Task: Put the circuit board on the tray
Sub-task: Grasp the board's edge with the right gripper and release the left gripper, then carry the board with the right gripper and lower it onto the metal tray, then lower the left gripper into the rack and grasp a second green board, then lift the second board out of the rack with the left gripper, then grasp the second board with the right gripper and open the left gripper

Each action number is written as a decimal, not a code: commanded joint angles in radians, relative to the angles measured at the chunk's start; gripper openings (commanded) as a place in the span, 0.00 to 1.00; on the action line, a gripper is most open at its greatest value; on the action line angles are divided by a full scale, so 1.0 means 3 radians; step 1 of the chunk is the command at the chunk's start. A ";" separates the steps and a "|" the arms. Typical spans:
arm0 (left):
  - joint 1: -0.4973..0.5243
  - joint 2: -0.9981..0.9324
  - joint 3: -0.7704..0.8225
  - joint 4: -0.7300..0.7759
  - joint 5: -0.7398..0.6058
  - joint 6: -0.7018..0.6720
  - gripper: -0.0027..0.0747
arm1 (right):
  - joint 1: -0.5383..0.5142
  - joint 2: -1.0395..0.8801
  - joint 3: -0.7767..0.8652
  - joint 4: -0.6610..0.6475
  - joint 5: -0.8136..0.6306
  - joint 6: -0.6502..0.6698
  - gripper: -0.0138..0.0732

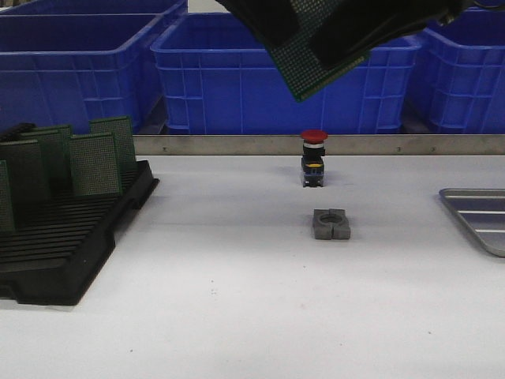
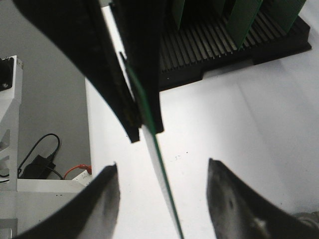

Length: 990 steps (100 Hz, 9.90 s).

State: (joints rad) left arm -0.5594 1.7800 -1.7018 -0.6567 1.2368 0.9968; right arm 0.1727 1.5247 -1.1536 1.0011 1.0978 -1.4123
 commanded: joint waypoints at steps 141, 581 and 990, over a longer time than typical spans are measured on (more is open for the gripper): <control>-0.0028 -0.0174 -0.0102 -0.0199 0.0104 -0.0039 0.79 | -0.1506 -0.0305 -0.0100 -0.0221 -0.0074 0.0982 0.08; 0.1232 0.0669 -0.0392 0.1673 -0.0561 0.0935 0.54 | -0.2065 0.1346 -0.0100 -0.0015 -0.0396 0.2052 0.77; -0.0032 0.0671 -0.0999 -0.0482 0.0130 0.0139 0.01 | -0.1110 0.0049 -0.0321 0.0503 0.0771 -0.0347 0.77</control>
State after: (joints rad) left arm -0.5631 2.0351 -1.9783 -0.7370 1.2420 1.0486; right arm -0.1871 1.5778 -1.2232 1.0962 1.1982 -1.5025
